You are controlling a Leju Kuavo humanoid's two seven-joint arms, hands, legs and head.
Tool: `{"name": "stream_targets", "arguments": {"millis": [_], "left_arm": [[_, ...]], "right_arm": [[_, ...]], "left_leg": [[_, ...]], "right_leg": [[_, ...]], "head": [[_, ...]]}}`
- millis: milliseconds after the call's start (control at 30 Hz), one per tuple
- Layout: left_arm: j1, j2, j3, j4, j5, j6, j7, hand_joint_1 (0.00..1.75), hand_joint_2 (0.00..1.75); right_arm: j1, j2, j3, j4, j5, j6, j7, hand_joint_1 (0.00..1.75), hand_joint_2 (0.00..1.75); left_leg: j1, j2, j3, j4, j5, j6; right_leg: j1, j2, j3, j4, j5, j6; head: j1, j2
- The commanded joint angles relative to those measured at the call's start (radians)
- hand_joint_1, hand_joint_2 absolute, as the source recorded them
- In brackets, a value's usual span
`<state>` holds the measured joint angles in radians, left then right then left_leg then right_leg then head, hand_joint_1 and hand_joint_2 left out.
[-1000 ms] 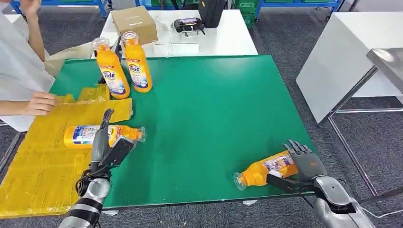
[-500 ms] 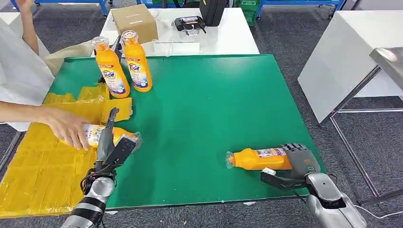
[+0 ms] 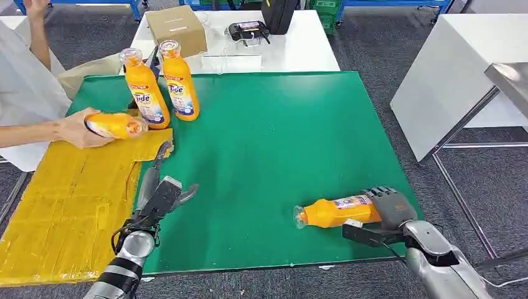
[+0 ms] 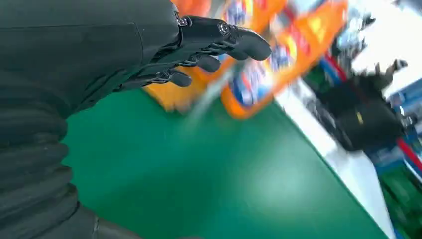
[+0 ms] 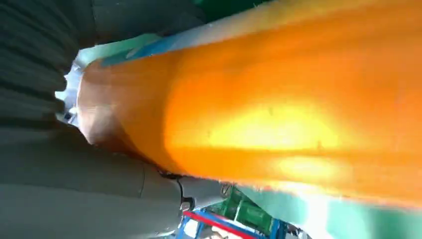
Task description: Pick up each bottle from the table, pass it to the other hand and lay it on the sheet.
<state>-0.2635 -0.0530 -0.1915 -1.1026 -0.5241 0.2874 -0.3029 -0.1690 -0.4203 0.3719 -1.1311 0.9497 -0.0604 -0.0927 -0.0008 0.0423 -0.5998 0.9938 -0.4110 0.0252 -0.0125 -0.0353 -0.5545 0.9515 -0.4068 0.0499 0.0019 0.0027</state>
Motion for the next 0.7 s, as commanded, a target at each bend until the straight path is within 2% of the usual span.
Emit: {"name": "stream_targets", "arguments": {"millis": [33, 133, 267, 300, 467, 700], "left_arm": [[0.117, 0.053, -0.134, -0.216, 0.046, -0.172, 0.024, 0.00, 1.75], [0.110, 0.054, -0.134, -0.208, 0.046, -0.173, 0.025, 0.00, 1.75], [0.108, 0.054, -0.134, -0.206, 0.046, -0.173, 0.025, 0.00, 1.75], [0.105, 0.060, -0.147, -0.202, 0.049, -0.196, 0.015, 0.00, 1.75], [0.071, 0.042, -0.190, -0.127, 0.096, -0.258, 0.021, 0.00, 1.75], [0.049, 0.031, -0.223, -0.106, 0.112, -0.257, 0.021, 0.00, 1.75]], "right_arm": [[0.016, 0.257, -0.095, -0.216, -0.180, -0.106, -0.031, 1.75, 1.75], [0.029, 0.245, -0.102, -0.221, -0.181, -0.106, -0.031, 1.75, 1.75], [0.030, 0.244, -0.103, -0.219, -0.184, -0.106, -0.032, 1.75, 1.75], [0.033, 0.279, -0.142, -0.227, -0.247, -0.156, -0.094, 1.75, 1.75], [-0.032, 0.380, -0.172, -0.281, -0.348, -0.219, -0.088, 1.75, 1.75], [-0.027, 0.456, -0.187, -0.249, -0.499, -0.259, -0.139, 1.75, 1.75]], "left_leg": [[0.001, 0.003, -0.001, 0.000, -0.001, -0.002], [0.000, -0.002, -0.008, 0.000, 0.001, -0.003], [0.001, -0.012, -0.013, 0.000, 0.003, -0.002], [0.001, -0.013, -0.012, 0.000, 0.002, -0.003], [0.000, -0.012, -0.016, 0.001, 0.002, -0.003], [0.000, -0.014, -0.017, 0.000, 0.003, -0.003]], "right_leg": [[0.001, 0.007, -0.004, 0.002, -0.001, -0.002], [0.000, 0.001, -0.011, 0.004, -0.002, -0.002], [0.001, -0.009, -0.011, 0.004, -0.003, -0.003], [0.000, -0.008, -0.011, 0.005, -0.004, -0.003], [0.000, -0.006, -0.015, 0.006, -0.004, -0.004], [0.000, -0.010, -0.016, 0.005, -0.004, -0.003]], "head": [[-0.001, 0.000], [-0.002, 0.000], [-0.001, 0.000], [-0.001, 0.000], [0.000, 0.000], [-0.001, 0.000]]}}
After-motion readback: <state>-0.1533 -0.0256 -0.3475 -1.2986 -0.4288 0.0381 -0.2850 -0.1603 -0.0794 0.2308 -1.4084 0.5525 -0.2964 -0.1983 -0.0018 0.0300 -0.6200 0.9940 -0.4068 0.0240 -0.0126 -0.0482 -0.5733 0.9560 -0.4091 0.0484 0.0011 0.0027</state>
